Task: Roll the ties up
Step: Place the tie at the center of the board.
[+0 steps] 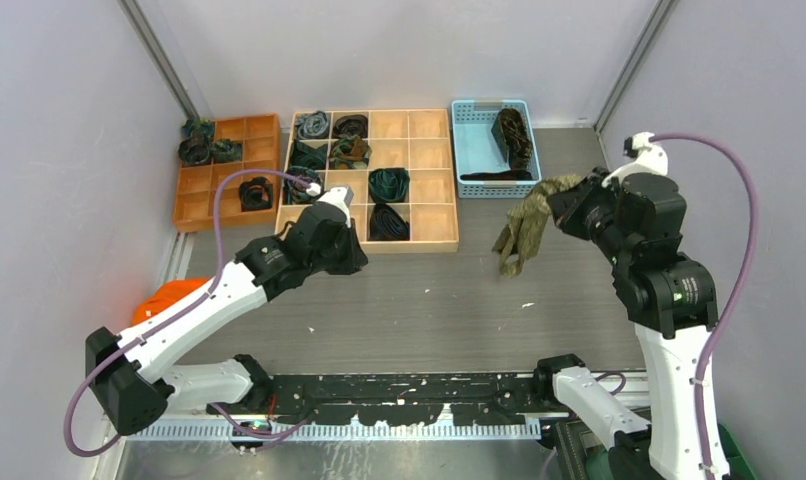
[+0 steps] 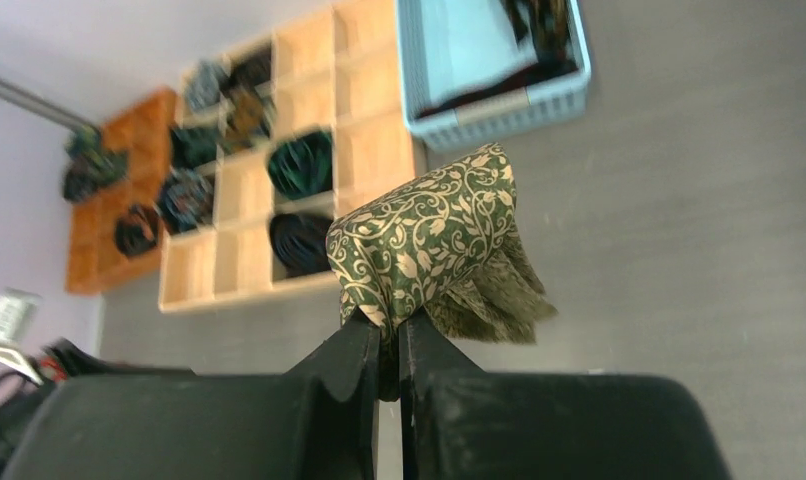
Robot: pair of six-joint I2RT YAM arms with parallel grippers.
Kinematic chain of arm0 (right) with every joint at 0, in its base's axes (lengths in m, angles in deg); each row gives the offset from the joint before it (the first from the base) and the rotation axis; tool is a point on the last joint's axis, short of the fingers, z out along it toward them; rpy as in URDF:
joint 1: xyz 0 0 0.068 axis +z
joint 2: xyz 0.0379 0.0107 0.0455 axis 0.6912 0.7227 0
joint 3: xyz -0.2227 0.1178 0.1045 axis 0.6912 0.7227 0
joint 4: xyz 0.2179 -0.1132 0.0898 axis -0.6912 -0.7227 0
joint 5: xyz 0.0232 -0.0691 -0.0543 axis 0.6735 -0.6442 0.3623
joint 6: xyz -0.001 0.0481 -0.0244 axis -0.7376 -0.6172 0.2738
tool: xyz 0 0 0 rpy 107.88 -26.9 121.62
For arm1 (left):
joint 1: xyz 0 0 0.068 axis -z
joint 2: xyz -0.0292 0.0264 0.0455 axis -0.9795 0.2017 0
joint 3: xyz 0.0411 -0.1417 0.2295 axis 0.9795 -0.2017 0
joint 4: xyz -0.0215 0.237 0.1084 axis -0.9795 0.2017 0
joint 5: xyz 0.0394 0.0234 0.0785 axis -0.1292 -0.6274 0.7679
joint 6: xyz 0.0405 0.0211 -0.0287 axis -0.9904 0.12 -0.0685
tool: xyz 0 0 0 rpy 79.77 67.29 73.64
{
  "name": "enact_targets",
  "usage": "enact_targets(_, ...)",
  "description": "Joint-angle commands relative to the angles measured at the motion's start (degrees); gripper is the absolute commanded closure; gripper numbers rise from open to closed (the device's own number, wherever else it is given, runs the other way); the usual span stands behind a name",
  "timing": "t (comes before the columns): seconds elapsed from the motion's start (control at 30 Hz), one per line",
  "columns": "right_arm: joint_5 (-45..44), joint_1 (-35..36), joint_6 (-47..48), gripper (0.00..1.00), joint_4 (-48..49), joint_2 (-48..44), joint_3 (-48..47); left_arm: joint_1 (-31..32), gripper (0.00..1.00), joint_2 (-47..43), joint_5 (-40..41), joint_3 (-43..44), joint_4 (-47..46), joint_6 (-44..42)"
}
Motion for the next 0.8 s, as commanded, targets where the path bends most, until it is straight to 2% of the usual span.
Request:
enact_targets(0.0, 3.01, 0.08, -0.81, 0.99, -11.80, 1.00, 1.96, 1.56, 1.00, -3.39, 4.73, -1.03, -0.50, 2.92)
enact_targets(0.1, 6.77, 0.42, -1.77, 0.99, -14.70, 2.03, 4.05, 1.61, 1.00, -5.28, 5.57, -2.94, -0.36, 3.65)
enact_targets(0.2, 6.15, 2.67, -2.18, 0.99, -15.39, 3.45, 6.96, 1.63, 1.00, -7.67, 6.97, -4.39, 0.38, 3.97)
enact_targets(0.27, 1.12, 7.84, -2.57, 0.99, -15.89, 5.57, 8.22, 1.59, 1.00, -9.37, 7.69, -5.23, 0.82, 4.06)
enact_targets(0.37, -9.04, 20.13, -5.11, 0.99, -15.23, 10.51, 8.43, 1.63, 1.00, -11.58, 8.72, -6.05, 1.85, 4.07)
enact_targets(0.43, -12.27, 27.54, -6.67, 0.99, -13.54, 14.90, 8.25, 1.59, 1.00, -13.05, 9.49, -6.19, 3.14, 4.07)
enact_targets(0.6, -13.28, 37.02, -6.23, 0.99, -6.27, 26.64, 6.19, 1.58, 1.00, -18.82, 13.65, -5.30, 7.97, 4.39)
enact_targets(0.77, -10.48, 44.85, -3.26, 0.99, -2.10, 39.53, -1.73, 1.59, 1.00, -25.88, 19.45, -4.14, 12.33, 5.17)
